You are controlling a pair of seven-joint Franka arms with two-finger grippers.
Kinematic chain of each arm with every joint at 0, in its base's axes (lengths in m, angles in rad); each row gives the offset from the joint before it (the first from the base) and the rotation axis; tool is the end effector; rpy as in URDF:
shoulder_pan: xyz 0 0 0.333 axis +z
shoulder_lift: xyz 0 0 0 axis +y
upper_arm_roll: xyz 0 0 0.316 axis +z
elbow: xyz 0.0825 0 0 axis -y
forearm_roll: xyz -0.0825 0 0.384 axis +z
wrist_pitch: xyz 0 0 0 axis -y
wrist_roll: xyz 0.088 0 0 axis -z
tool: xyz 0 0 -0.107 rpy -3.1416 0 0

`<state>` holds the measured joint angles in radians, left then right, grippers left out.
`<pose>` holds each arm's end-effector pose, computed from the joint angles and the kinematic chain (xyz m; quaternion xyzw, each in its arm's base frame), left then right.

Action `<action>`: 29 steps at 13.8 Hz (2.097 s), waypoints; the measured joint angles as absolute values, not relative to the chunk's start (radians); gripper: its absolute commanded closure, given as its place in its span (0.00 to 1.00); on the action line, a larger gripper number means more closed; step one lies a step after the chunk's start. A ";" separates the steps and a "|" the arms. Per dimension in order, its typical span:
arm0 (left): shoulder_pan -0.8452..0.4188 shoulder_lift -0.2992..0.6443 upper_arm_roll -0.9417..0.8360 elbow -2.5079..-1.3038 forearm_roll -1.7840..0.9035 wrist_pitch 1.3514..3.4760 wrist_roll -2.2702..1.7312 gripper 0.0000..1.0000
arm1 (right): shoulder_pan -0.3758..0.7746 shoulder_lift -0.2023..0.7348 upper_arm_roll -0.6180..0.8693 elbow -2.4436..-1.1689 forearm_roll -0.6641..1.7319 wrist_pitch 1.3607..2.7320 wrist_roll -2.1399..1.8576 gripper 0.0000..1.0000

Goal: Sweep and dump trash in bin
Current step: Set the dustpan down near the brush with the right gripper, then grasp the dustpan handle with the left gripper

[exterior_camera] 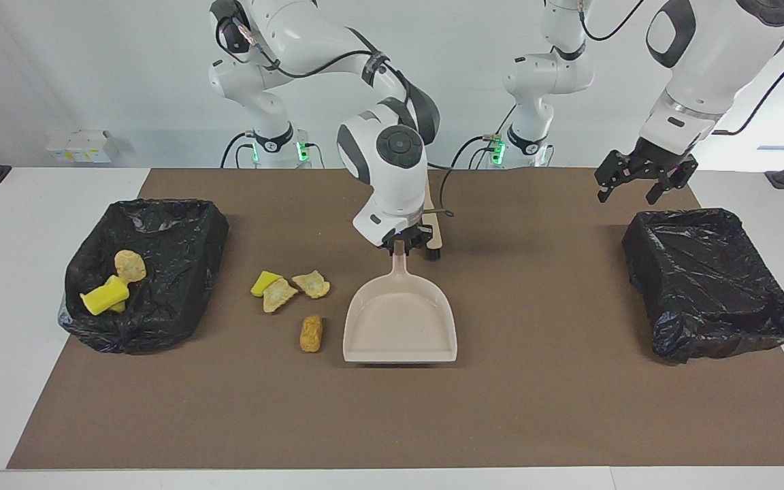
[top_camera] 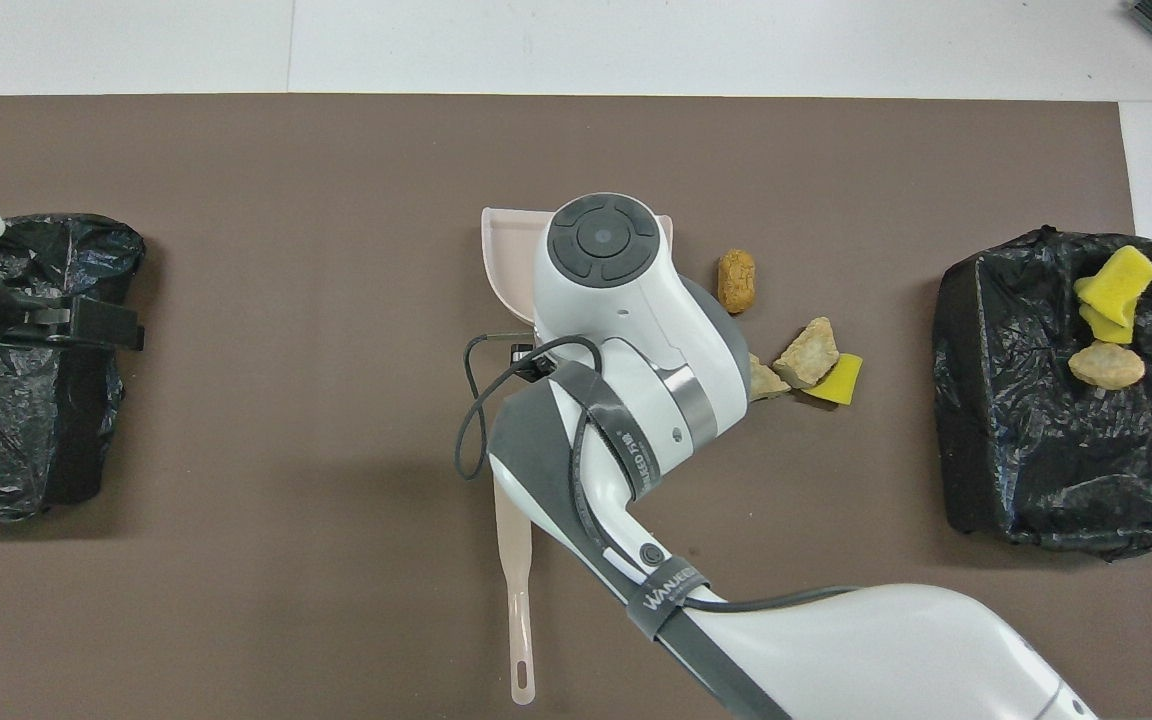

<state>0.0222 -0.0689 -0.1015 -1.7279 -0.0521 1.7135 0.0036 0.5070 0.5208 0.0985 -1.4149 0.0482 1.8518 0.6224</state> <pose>0.5419 -0.0497 0.6001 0.9986 -0.0384 0.0262 0.0234 0.5766 0.3891 0.3937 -0.9978 0.0215 0.0607 0.0154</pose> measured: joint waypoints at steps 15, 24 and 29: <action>0.007 -0.053 -0.116 -1.729 -0.053 1.821 -0.119 0.00 | 0.535 0.503 0.097 -1.409 0.073 1.857 0.757 0.00; -0.135 0.048 -0.133 -1.728 -0.053 2.007 -0.350 0.00 | 0.757 0.199 0.100 -1.950 0.074 2.110 0.905 0.00; -0.276 0.153 -0.136 -1.685 -0.029 2.057 -0.505 0.00 | 0.840 0.036 0.100 -2.210 0.076 2.200 0.940 0.00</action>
